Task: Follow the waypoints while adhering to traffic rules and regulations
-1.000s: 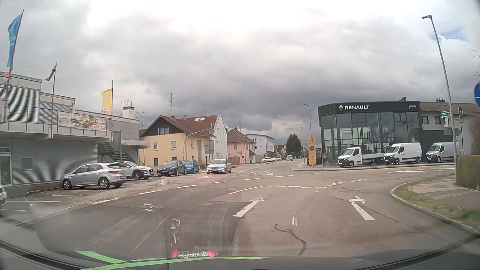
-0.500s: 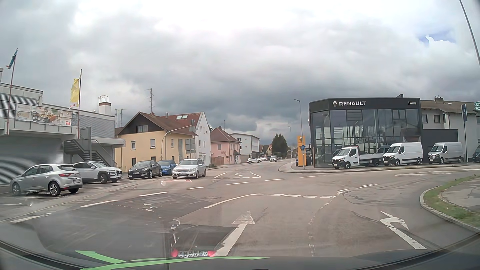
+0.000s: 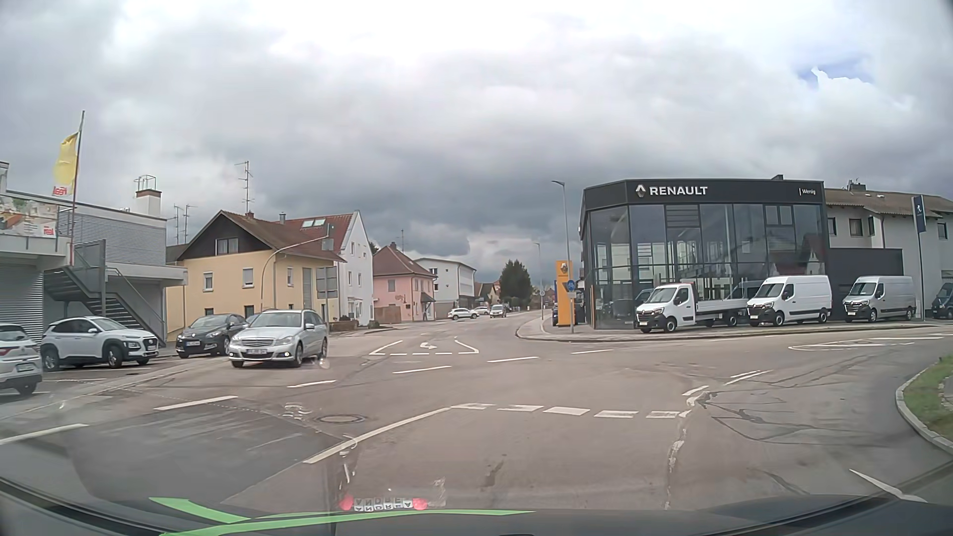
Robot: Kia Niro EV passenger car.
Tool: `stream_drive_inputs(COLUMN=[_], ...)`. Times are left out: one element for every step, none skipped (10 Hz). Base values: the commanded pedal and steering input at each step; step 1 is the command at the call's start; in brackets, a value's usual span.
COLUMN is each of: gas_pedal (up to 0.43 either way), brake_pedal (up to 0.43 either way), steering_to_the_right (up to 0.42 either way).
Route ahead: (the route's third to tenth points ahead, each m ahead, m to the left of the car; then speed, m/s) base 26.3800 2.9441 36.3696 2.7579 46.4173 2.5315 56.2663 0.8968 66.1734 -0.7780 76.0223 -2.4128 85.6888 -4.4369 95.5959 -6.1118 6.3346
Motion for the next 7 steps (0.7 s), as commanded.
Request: stream_drive_inputs(gas_pedal=[0.000, 0.000, 0.000, 0.000, 0.000, 0.000, 0.000], brake_pedal=[0.189, 0.189, 0.189, 0.189, 0.146, 0.000, 0.000], steering_to_the_right=[0.116, 0.122, 0.126, 0.127, 0.128, 0.128, 0.128])
